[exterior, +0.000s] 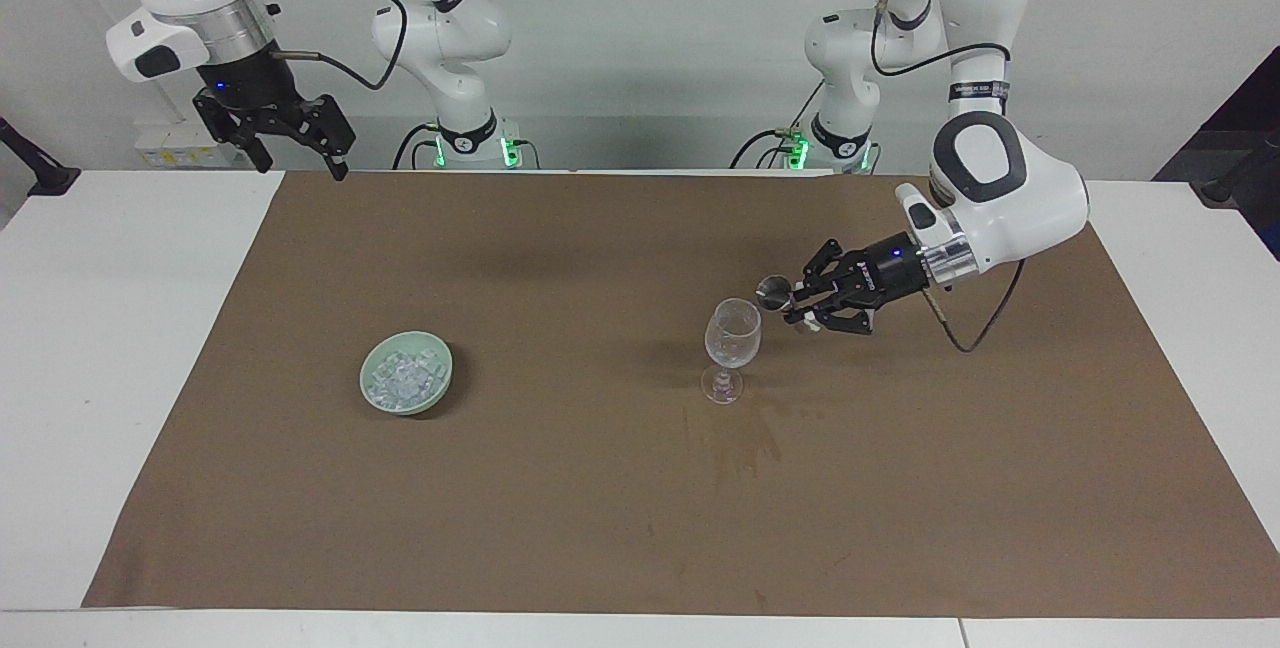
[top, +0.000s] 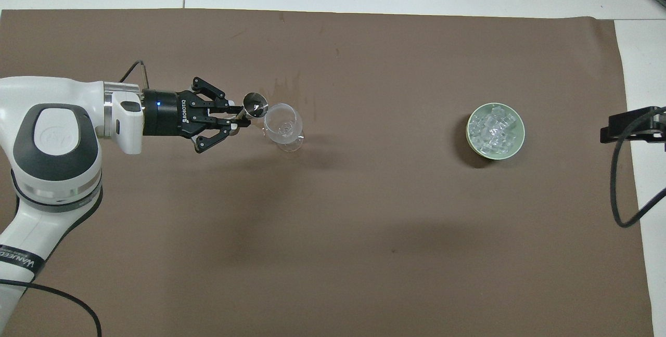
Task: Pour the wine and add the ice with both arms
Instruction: 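Hold the metal cup with the left gripper above the glass rim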
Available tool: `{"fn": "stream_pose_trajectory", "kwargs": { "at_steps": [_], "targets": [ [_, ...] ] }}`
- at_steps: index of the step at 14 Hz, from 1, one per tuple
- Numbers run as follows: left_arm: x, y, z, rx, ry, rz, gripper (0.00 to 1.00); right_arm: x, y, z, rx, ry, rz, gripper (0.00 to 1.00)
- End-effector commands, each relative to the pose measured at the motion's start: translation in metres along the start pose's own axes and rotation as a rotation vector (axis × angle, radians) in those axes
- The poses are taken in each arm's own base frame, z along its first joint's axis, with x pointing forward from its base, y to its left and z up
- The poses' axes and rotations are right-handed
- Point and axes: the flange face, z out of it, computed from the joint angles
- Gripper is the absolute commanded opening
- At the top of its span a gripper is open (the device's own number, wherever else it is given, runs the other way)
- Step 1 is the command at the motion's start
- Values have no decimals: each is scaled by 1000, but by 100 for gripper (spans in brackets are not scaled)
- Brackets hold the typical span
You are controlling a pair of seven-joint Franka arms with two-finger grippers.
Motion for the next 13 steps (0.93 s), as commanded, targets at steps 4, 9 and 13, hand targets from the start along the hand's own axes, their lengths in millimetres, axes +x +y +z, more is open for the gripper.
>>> {"fn": "stream_pose_trajectory", "kwargs": {
  "at_steps": [4, 9, 13],
  "targets": [
    [8, 2, -8, 16, -68, -1, 0, -3, 1, -2, 26, 7, 2, 100],
    [18, 5, -3, 7, -117, -29, 0, -3, 2, -2, 24, 8, 2, 100],
    [24, 6, 3, 14, -125, -19, 0, -3, 2, -2, 24, 8, 2, 100]
  ]
}}
